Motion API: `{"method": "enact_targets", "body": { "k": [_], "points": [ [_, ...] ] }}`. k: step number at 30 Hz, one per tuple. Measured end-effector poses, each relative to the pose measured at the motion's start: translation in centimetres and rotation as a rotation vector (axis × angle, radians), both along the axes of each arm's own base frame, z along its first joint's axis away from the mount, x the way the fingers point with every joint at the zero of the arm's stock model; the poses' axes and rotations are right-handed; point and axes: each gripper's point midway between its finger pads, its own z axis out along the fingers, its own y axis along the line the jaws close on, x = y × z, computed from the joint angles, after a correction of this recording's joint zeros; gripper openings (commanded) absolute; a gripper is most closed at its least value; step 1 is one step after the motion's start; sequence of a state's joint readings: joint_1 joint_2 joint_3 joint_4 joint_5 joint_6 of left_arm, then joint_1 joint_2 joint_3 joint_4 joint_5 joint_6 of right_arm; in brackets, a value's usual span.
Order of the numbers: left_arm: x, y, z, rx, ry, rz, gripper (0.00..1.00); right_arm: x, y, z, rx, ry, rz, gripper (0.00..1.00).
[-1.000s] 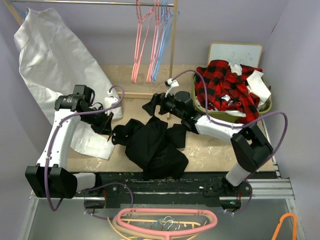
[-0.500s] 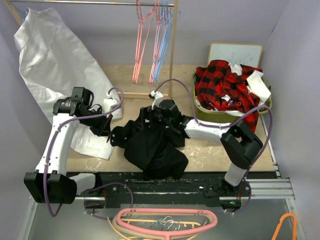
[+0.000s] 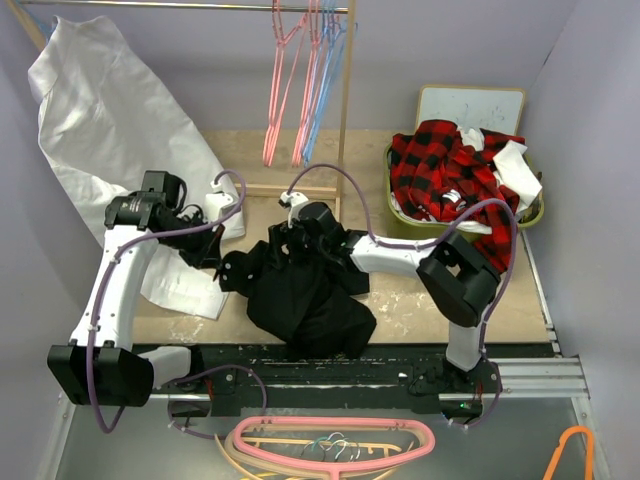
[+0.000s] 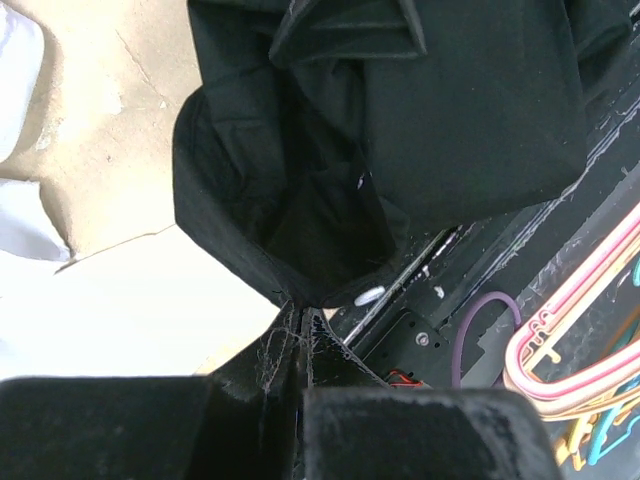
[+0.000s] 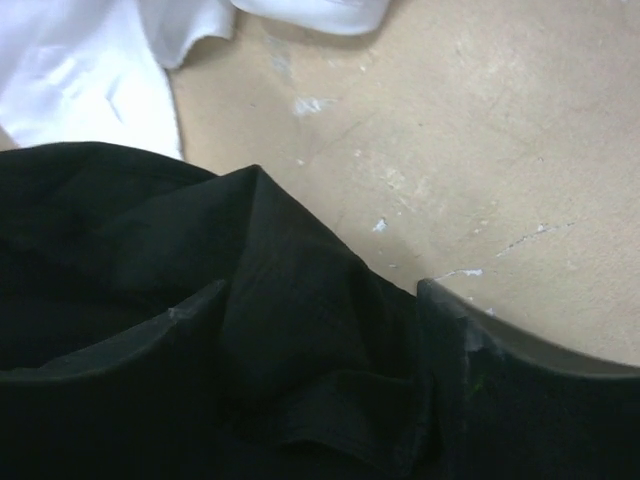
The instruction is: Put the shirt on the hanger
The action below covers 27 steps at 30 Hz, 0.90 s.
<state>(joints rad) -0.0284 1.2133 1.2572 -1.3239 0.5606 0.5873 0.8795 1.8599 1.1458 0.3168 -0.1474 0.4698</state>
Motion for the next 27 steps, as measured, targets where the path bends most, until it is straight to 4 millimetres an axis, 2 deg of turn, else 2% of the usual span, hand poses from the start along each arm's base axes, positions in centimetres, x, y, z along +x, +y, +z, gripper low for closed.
{"method": "enact_targets", "body": {
  "k": [4,5,8,11,13,16,20,21,23,24,27],
  "points": [
    [0.3,0.0,0.5,-0.001,-0.016,0.003,0.0,0.3,-0.3,-2.0,-0.08,0.015,-0.006,0.07],
    [0.4,0.0,0.6,-0.002,-0.02,0.004,0.0,0.3,-0.4,-2.3,-0.095,0.022,-0.009,0.0],
    [0.5,0.0,0.7,-0.003,-0.027,0.016,0.0,0.3,-0.8,-2.3,-0.112,0.019,-0.019,0.0],
    [0.9,0.2,0.8,0.01,-0.04,0.037,0.0,0.0,-1.2,-0.5,-0.085,-0.007,-0.022,0.0],
    [1.2,0.6,0.9,0.031,-0.052,0.061,0.0,-0.6,-2.0,2.0,-0.037,-0.049,-0.02,0.0],
    [2.0,1.6,1.9,0.084,-0.094,0.099,0.0,-1.4,-2.9,7.2,0.068,-0.144,-0.013,0.0],
    [4.0,3.8,4.8,0.189,-0.222,0.169,0.0,-2.7,-3.8,16.6,0.293,-0.326,0.005,0.0],
    [5.0,4.8,7.3,0.23,-0.312,0.219,0.0,-3.0,-4.0,18.2,0.334,-0.358,0.007,0.0],
    [5.7,5.6,10.7,0.255,-0.413,0.262,0.0,-3.6,-4.3,21.2,0.417,-0.417,0.02,0.0],
    [6.1,5.8,13.4,0.253,-0.489,0.283,0.0,-3.8,-4.3,22.4,0.451,-0.441,0.024,0.0],
    [6.1,5.9,20.4,0.22,-0.678,0.317,0.0,-4.2,-4.0,24.3,0.523,-0.48,0.045,0.0]
  ]
}}
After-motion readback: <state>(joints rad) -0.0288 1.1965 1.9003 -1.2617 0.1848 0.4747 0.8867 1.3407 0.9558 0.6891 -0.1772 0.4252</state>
